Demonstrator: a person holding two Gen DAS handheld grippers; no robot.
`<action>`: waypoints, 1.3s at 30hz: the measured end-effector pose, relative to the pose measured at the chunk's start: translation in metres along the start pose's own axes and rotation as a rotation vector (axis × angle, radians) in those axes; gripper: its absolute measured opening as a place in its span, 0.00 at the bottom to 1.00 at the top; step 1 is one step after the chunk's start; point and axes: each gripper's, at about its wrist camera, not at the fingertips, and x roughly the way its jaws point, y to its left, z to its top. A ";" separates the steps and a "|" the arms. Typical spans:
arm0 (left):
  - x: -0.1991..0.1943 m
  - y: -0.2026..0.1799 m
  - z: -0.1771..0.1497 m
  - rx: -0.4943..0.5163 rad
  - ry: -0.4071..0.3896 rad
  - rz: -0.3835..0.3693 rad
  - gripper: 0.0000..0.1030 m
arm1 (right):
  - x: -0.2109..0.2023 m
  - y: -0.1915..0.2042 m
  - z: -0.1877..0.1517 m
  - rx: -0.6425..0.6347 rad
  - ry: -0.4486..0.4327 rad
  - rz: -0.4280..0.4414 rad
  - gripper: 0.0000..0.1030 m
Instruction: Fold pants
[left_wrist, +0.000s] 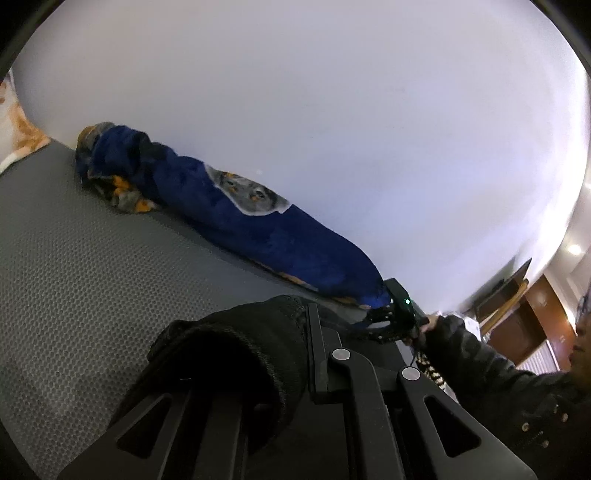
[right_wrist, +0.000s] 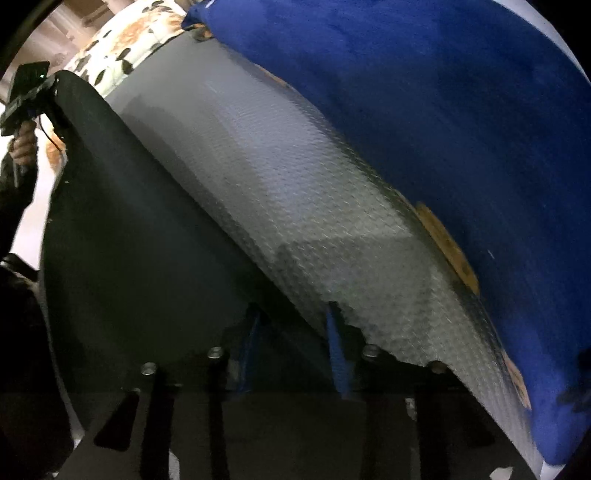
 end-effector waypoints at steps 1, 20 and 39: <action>0.002 0.001 -0.001 0.002 0.005 0.011 0.07 | -0.003 0.001 -0.004 0.016 -0.010 -0.037 0.16; -0.028 -0.015 -0.035 0.088 0.101 0.027 0.07 | -0.130 0.169 -0.153 0.382 -0.321 -0.529 0.00; -0.049 -0.042 -0.061 0.109 0.098 0.052 0.07 | -0.067 0.118 -0.022 -0.042 -0.138 -0.257 0.40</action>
